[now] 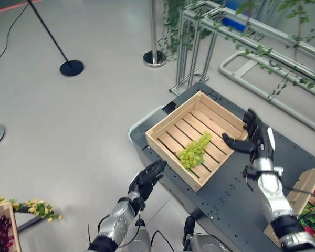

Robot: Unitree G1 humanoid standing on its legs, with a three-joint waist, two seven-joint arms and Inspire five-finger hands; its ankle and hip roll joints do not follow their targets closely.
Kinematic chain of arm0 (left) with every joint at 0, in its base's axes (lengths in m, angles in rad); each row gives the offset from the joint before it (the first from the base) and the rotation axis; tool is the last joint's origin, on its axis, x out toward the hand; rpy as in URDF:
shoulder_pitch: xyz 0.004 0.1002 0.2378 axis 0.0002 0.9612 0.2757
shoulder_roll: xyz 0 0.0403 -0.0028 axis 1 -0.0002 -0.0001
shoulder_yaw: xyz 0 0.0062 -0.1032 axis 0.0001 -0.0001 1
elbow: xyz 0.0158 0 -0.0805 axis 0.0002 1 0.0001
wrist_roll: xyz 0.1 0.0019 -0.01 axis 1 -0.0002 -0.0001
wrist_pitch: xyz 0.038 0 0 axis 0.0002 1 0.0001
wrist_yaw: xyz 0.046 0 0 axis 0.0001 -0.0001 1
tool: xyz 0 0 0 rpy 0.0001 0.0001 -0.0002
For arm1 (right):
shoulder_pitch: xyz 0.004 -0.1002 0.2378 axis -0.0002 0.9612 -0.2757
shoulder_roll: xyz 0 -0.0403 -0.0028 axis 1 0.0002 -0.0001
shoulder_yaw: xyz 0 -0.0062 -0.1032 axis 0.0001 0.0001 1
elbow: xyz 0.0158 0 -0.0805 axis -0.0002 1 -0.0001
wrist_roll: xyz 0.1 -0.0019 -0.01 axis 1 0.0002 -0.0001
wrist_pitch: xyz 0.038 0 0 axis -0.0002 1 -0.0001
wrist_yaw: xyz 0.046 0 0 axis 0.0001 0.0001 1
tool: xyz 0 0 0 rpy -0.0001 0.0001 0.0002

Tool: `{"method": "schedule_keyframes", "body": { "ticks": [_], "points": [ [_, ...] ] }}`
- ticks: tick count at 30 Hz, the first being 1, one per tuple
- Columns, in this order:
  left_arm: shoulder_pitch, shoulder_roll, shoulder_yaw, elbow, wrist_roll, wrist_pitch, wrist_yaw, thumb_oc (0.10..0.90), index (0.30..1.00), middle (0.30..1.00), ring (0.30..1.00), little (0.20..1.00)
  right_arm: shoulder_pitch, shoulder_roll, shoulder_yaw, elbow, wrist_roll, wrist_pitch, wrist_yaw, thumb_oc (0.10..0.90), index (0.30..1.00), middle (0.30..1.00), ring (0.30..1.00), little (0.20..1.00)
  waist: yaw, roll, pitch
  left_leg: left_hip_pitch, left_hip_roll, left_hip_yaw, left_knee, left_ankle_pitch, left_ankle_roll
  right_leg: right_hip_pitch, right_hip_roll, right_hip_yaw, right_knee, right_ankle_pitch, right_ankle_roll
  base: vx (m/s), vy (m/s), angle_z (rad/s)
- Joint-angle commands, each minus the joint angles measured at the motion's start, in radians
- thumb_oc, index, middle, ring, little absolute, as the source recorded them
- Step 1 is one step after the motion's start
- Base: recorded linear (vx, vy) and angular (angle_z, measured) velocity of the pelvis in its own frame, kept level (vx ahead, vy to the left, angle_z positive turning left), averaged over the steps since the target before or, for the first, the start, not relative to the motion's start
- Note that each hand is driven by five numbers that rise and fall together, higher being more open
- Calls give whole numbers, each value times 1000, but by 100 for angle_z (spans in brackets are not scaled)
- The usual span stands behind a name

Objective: Pick up the fruits from the basket on one side to the basket on the other side

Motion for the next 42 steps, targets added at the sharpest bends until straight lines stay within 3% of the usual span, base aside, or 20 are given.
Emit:
{"method": "schedule_keyframes", "body": {
  "ticks": [1, 9, 21, 24, 25, 26, 27, 28, 29, 30, 31, 32, 33, 34, 36, 37, 38, 39, 40, 42],
  "points": [
    [-58, 12, -20, -100, -4, -101, -27, 800, 900, 900, 900, 900, -19, -48, -2, -147, -145, -90, -113, 800, 900, 900, 900, 900, 10, 10, -70, 37, -28, 27, -26, -30, 11, -9, -74, -13, 170, -70, 40, 74, 105, -4],
    [-48, 12, -20, -90, -29, -108, -2, 800, 900, 900, 900, 900, -37, -63, -18, -208, -203, -33, -111, 800, 900, 900, 900, 900, 11, 13, -109, 114, -42, 15, -163, -8, 14, 20, -77, -19, 101, -42, 67, 90, 42, 7],
    [-11, 21, -16, -103, -22, -107, -16, 800, 900, 900, 900, 900, 8, -54, -26, -191, -194, 0, -94, 800, 900, 900, 900, 900, 31, 10, -121, 148, -36, 5, -201, -4, 14, 64, -73, -45, 68, -48, 66, 31, -10, 13],
    [-7, 22, -16, -112, -11, -101, -17, 800, 900, 900, 900, 900, -12, -60, -13, -196, -203, 33, -91, 800, 900, 900, 900, 900, 33, 2, -120, 132, -52, -17, -131, -34, 12, 63, -71, -9, 56, -41, 60, -14, 41, -1],
    [-5, 22, -16, -117, 8, -100, -26, 800, 900, 900, 900, 900, -25, -66, -8, -194, -201, 45, -92, 800, 900, 900, 900, 900, 38, -6, -115, 113, -58, -40, -70, -56, 6, 61, -76, 9, 53, -38, 55, -64, 168, -8],
    [4, 22, -14, -129, 31, -109, -26, 800, 900, 900, 900, 900, -57, -81, 3, -182, -177, 63, -75, 800, 900, 900, 900, 900, 52, -19, -99, 72, -74, -103, 72, -99, 2, 54, -89, 48, 59, -30, 51, -58, 214, -12],
    [12, 22, -12, -132, 39, -114, -28, 800, 900, 900, 900, 900, -77, -88, 9, -170, -158, 69, -62, 800, 900, 900, 900, 900, 57, -21, -89, 55, -69, -115, 129, -109, 1, 51, -94, 67, 68, -28, 49, -45, 279, -40],
    [18, 24, -13, -129, 51, -121, -35, 800, 900, 900, 900, 900, -91, -91, 15, -160, -152, 76, -63, 800, 900, 900, 900, 900, 54, -23, -86, 52, -51, -110, 143, -105, -1, 48, -98, 78, 77, -28, 47, -42, 448, -85],
    [8, 21, -27, -113, 75, -135, -51, 800, 900, 900, 900, 900, -115, -90, 24, -143, -163, 94, -80, 800, 900, 900, 900, 900, 38, -16, -84, 87, 16, -88, 81, -98, -6, 39, -116, 86, 99, -27, 56, -32, 359, -93],
    [7, 21, -27, -113, 76, -135, -51, 800, 900, 900, 900, 900, -115, -90, 25, -143, -164, 95, -80, 800, 900, 900, 900, 900, 40, -15, -82, 92, 17, -86, 78, -97, -6, 41, -116, 87, 100, -27, 56, -89, 464, -75],
    [-12, 24, -51, -122, 70, -129, -50, 800, 900, 900, 900, 900, -119, -88, 30, -134, -176, 102, -110, 800, 900, 900, 900, 900, 29, -8, -82, 105, 43, -93, 25, -84, -7, 30, -130, 102, 96, -17, 71, -171, 482, -27],
    [-62, 30, -72, -136, 64, -84, -28, 800, 900, 900, 900, 900, -106, -86, 26, -122, -170, 90, -138, 800, 900, 900, 900, 900, 9, -1, -81, 123, 40, -63, -33, -77, -6, 19, -167, 110, 62, 22, 111, -179, 504, -14],
    [-65, 29, -73, -136, 65, -84, -24, 800, 900, 900, 900, 900, -105, -86, 26, -122, -166, 88, -140, 800, 900, 900, 900, 900, 9, -1, -80, 126, 38, -60, -40, -76, -5, 19, -170, 111, 58, 26, 114, -178, 437, -1],
    [-82, 27, -85, -124, 75, -81, -16, 800, 900, 900, 900, 900, -86, -77, 13, -128, -144, 77, -138, 800, 900, 900, 900, 900, -10, -4, -83, 135, 24, -36, -72, -73, -5, 3, -203, 115, 11, 99, 150, -150, 246, 4],
    [-88, 27, -92, -125, 80, -93, -18, 800, 900, 900, 900, 900, -56, -56, -1, -152, -143, 49, -118, 800, 900, 900, 900, 900, -25, -4, -76, 127, -21, -36, -82, -78, 8, -74, -218, 117, 49, 172, 167, -318, 434, -33],
    [-74, 46, -87, -140, 63, -96, 3, 800, 900, 900, 900, 900, -53, -40, 10, -152, -151, 27, -87, 800, 900, 900, 900, 900, -18, 17, -77, 139, -35, 19, -145, -43, 38, -136, -174, 64, 264, 119, 153, -364, 526, -62],
    [-69, 53, -82, -135, 52, -102, 1, 800, 900, 900, 900, 900, -48, -42, 16, -161, -158, 22, -83, 800, 900, 900, 900, 900, -19, 24, -86, 137, -49, 18, -168, -31, 49, -149, -128, 57, 326, 80, 144, -283, 431, -68],
    [-67, 55, -79, -133, 49, -104, -1, 800, 900, 900, 900, 900, -46, -43, 17, -165, -160, 20, -82, 800, 900, 900, 900, 900, -19, 26, -91, 133, -53, 16, -175, -26, 52, -155, -113, 54, 338, 69, 140, -140, 215, -101],
    [-63, 58, -68, -130, 39, -91, -2, 800, 900, 900, 900, 900, -44, -57, 16, -173, -154, 25, -76, 800, 900, 900, 900, 900, -7, 21, -114, 111, -75, 15, -181, -22, 58, -119, -62, 9, 307, -9, 105, -102, 106, -84],
    [-66, 51, -68, -124, 31, -80, 4, 800, 900, 900, 900, 900, -43, -61, 16, -165, -149, 25, -80, 800, 900, 900, 900, 900, 1, 8, -128, 91, -93, 3, -169, -28, 54, -76, -57, -11, 183, -21, 83, -72, 42, -39]
  ]
}}
